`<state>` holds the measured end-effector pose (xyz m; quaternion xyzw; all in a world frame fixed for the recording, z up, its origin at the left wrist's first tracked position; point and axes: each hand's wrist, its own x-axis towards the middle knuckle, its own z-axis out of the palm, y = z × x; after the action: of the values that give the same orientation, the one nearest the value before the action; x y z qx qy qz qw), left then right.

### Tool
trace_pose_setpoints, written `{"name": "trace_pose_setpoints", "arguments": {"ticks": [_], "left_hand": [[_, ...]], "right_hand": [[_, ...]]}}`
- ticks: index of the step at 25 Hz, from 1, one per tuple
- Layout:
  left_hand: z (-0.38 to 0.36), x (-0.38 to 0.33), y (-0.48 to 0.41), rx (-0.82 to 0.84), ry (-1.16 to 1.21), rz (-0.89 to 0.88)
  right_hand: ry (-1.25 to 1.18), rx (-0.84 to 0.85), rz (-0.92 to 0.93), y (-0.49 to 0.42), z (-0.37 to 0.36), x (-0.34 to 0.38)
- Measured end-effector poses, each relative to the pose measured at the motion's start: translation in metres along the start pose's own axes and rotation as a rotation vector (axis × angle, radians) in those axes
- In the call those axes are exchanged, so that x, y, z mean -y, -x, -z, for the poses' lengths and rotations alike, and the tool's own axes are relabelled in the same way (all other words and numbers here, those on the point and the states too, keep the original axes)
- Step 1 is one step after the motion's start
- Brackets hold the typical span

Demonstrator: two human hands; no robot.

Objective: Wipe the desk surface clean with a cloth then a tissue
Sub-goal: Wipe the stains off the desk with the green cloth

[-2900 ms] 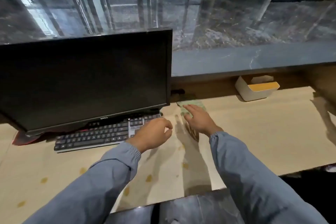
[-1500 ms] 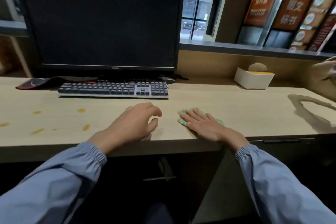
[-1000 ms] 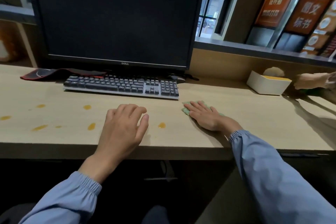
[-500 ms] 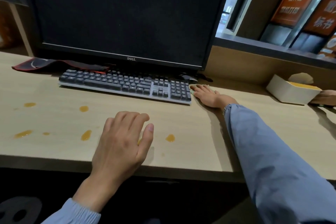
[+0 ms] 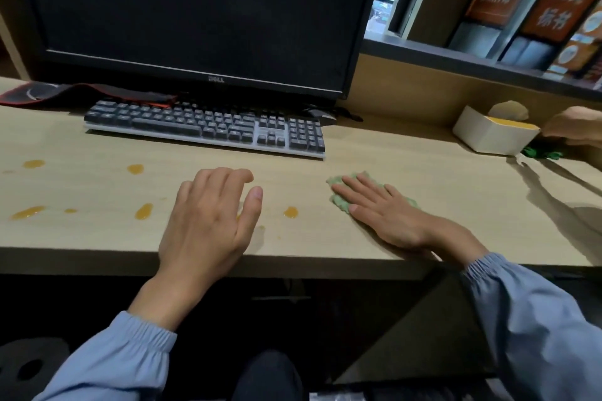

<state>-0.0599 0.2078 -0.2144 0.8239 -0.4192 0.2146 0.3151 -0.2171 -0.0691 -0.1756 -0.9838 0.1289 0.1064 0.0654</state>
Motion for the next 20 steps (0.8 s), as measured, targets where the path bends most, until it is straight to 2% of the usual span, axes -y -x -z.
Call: {"name": "trace_pose_setpoints", "arguments": {"ticks": [4,7,16,20], "left_hand": [[0.001,0.002,0.001,0.003,0.004,0.011],[0.002,0.0,-0.001,-0.023,0.017,0.052],[0.002,0.0,-0.002,-0.071,-0.018,0.049],[0.002,0.002,-0.003,-0.074,-0.021,0.066]], "right_hand": [[0.023,0.033,0.021,0.042,-0.01,0.028],[0.028,0.065,0.061,0.037,-0.006,0.041],[0.012,0.031,0.226,-0.085,0.01,0.085],[0.016,0.031,0.248,-0.103,0.014,0.095]]}}
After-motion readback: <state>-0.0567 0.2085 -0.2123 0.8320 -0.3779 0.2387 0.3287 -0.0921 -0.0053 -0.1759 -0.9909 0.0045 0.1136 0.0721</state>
